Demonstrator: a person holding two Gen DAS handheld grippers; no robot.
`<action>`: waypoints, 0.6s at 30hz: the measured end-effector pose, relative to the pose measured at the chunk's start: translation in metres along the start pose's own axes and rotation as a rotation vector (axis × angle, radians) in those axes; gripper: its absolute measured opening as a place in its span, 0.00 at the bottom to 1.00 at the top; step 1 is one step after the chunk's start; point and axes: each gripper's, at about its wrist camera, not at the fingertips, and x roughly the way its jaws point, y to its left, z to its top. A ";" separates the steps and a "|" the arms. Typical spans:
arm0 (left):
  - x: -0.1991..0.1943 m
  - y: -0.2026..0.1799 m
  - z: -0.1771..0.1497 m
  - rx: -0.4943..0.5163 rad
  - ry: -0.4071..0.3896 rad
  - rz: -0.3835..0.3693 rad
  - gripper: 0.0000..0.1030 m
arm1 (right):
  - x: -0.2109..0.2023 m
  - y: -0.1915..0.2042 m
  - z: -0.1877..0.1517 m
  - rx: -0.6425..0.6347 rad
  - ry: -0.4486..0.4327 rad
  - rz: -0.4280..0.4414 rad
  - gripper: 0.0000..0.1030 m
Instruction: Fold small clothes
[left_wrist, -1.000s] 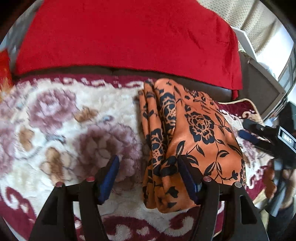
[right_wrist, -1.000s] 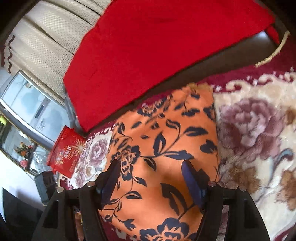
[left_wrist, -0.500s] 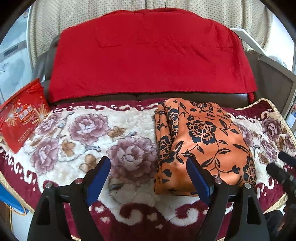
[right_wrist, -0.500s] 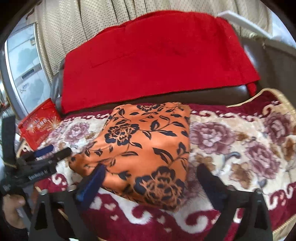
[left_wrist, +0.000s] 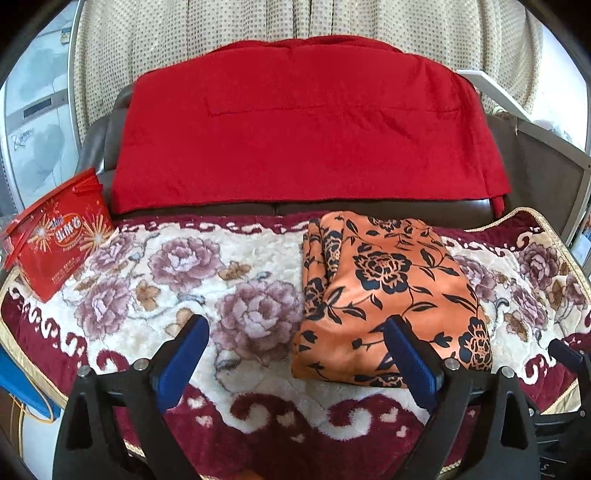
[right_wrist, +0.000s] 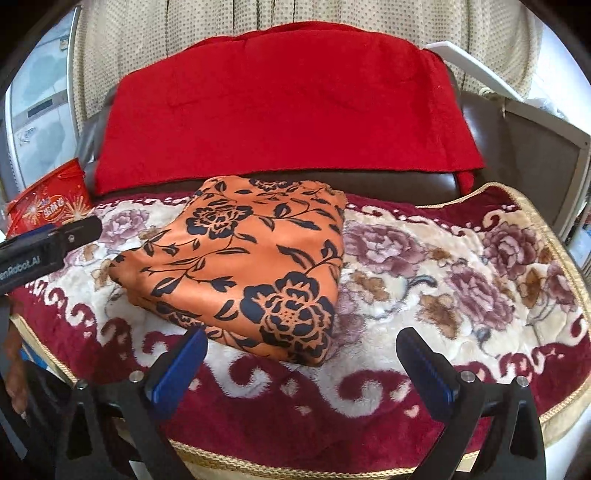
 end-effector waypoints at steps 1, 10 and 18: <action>0.001 0.000 0.000 -0.005 0.004 -0.012 0.93 | -0.001 -0.001 0.000 0.000 -0.005 -0.009 1.00; -0.002 -0.012 0.008 0.009 0.002 -0.090 0.98 | 0.003 -0.011 0.006 -0.015 -0.002 -0.072 1.00; -0.001 -0.024 0.011 0.041 -0.003 -0.075 1.00 | 0.006 -0.018 0.007 -0.009 0.006 -0.089 1.00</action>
